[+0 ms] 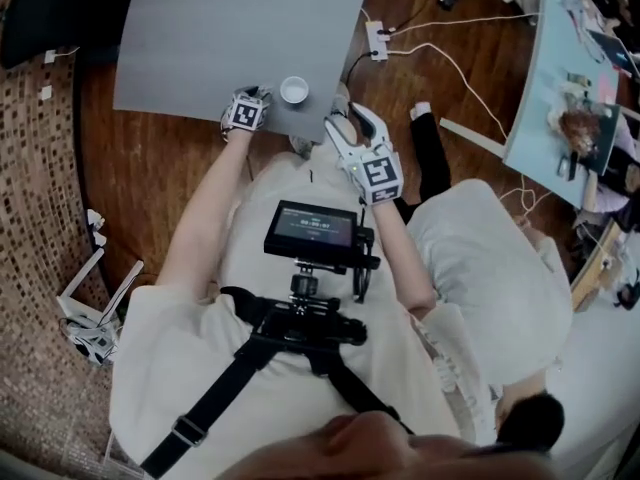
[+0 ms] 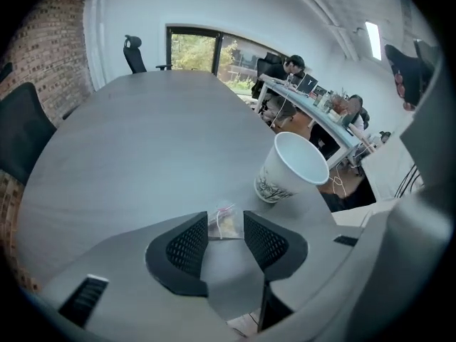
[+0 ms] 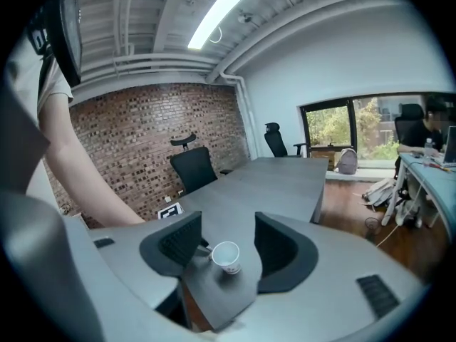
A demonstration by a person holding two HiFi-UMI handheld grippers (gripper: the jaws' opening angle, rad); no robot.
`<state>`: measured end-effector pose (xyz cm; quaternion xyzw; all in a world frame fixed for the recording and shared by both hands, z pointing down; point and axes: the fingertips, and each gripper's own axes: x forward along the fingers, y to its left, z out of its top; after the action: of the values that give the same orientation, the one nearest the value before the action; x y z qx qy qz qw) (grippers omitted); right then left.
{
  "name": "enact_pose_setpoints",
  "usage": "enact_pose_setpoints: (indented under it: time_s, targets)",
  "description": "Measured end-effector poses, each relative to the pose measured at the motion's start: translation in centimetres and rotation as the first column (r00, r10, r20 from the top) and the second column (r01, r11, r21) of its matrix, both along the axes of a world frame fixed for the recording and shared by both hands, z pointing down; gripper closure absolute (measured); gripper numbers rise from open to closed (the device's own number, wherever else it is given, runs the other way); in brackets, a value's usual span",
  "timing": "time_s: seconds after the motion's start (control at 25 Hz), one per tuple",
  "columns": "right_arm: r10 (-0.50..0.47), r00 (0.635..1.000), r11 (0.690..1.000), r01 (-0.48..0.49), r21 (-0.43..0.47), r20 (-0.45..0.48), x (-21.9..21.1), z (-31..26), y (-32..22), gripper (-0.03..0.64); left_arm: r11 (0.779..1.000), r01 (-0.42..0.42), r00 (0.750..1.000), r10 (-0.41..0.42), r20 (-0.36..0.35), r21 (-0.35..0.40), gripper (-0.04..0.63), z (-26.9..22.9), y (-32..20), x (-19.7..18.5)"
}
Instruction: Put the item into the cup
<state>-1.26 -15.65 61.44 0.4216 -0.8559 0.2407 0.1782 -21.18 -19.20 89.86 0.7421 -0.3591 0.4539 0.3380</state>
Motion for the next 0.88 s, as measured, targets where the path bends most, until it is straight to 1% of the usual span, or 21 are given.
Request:
enact_pose_setpoints:
  time_s: [0.12,0.28,0.44,0.52,0.6,0.76,0.88]
  targets:
    - [0.015,1.0,1.0,-0.015,-0.001,0.003,-0.1,-0.1,0.0,0.368,0.999,0.009,1.0,-0.009,0.017,-0.032,0.437,1.0,-0.1,-0.8]
    - [0.009,1.0,1.0,-0.009,-0.018,-0.004,0.0,0.3,0.5,0.368,0.998,0.026,0.999,-0.023,0.042,-0.057,0.545,1.5,0.4,-2.2]
    - [0.005,1.0,1.0,-0.005,-0.027,-0.013,0.4,0.7,0.7,0.368,0.998,0.048,0.999,-0.047,0.024,-0.051,0.557,1.1,0.5,-2.9]
    - [0.003,1.0,1.0,-0.003,-0.026,-0.015,0.6,0.9,0.6,0.368,0.998,0.059,0.998,-0.059,0.002,-0.03,0.56,0.2,0.3,-2.8]
    - [-0.001,1.0,1.0,0.001,-0.022,-0.016,0.6,1.1,0.6,0.368,0.998,0.059,0.998,-0.059,-0.029,0.008,0.561,-1.2,-0.2,-2.3]
    - [-0.011,1.0,1.0,0.011,-0.013,-0.016,0.6,1.3,0.4,0.368,0.995,0.031,0.997,-0.024,-0.073,0.091,0.561,-5.0,-1.0,-0.6]
    - [-0.004,1.0,1.0,0.004,-0.007,-0.007,0.5,1.2,0.1,0.368,0.987,0.0,0.995,0.017,-0.103,0.162,0.561,-8.5,-1.5,1.3]
